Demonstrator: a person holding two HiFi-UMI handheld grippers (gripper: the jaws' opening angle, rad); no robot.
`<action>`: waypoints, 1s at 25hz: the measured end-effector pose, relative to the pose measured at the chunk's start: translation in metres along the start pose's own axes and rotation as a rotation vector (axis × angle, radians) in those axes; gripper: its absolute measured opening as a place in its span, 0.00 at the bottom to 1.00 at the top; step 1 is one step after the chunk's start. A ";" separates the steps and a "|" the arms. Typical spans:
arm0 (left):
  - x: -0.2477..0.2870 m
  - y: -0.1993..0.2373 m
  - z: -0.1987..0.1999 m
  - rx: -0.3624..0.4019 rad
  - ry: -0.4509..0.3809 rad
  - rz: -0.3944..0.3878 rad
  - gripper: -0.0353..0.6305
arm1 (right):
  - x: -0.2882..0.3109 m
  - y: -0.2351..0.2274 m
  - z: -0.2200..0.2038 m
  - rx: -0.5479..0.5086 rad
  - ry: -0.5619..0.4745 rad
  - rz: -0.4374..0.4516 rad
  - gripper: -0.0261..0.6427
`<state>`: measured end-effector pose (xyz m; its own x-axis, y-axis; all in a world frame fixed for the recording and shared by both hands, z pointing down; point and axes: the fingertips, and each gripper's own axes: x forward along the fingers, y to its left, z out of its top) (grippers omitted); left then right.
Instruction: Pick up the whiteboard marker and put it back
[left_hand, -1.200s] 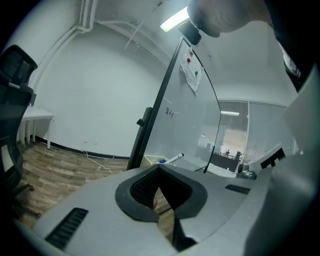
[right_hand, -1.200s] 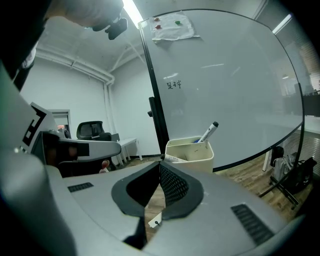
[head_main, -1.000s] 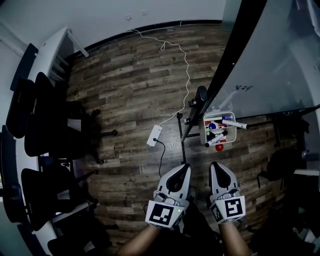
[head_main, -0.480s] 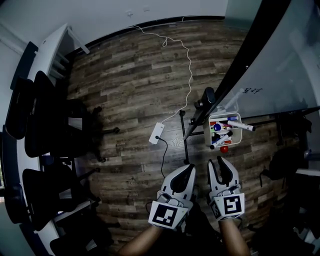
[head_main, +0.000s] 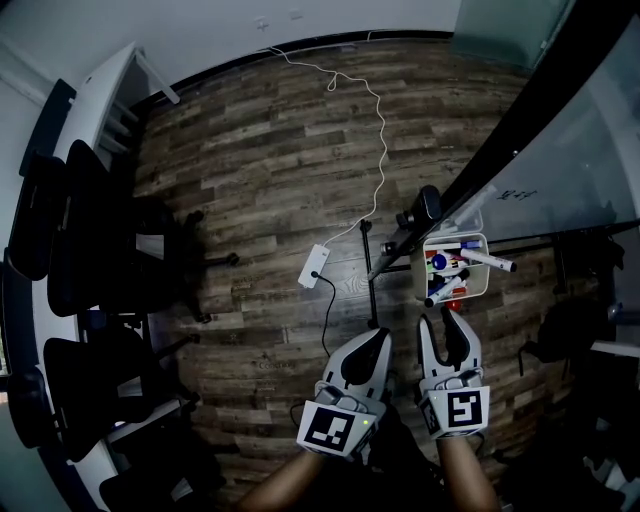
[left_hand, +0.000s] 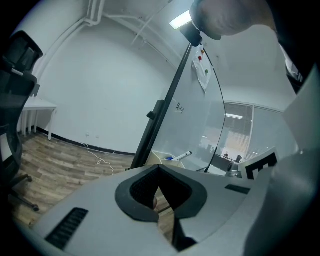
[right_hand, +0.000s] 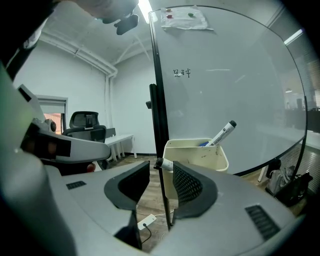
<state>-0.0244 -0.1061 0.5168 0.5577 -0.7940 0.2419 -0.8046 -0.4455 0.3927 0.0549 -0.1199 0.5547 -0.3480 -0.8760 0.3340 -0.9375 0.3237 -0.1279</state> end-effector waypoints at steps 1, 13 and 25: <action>0.001 0.000 -0.001 -0.001 0.002 -0.001 0.06 | 0.001 0.000 0.000 -0.005 -0.001 0.002 0.24; 0.009 0.006 -0.001 -0.023 0.014 -0.012 0.06 | 0.019 0.003 0.011 -0.062 -0.028 -0.040 0.29; 0.008 0.012 -0.002 -0.027 0.015 -0.001 0.06 | 0.026 0.000 0.016 -0.181 -0.056 -0.082 0.29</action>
<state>-0.0290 -0.1171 0.5253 0.5615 -0.7873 0.2549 -0.7984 -0.4345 0.4168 0.0457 -0.1479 0.5479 -0.2745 -0.9189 0.2834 -0.9498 0.3050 0.0692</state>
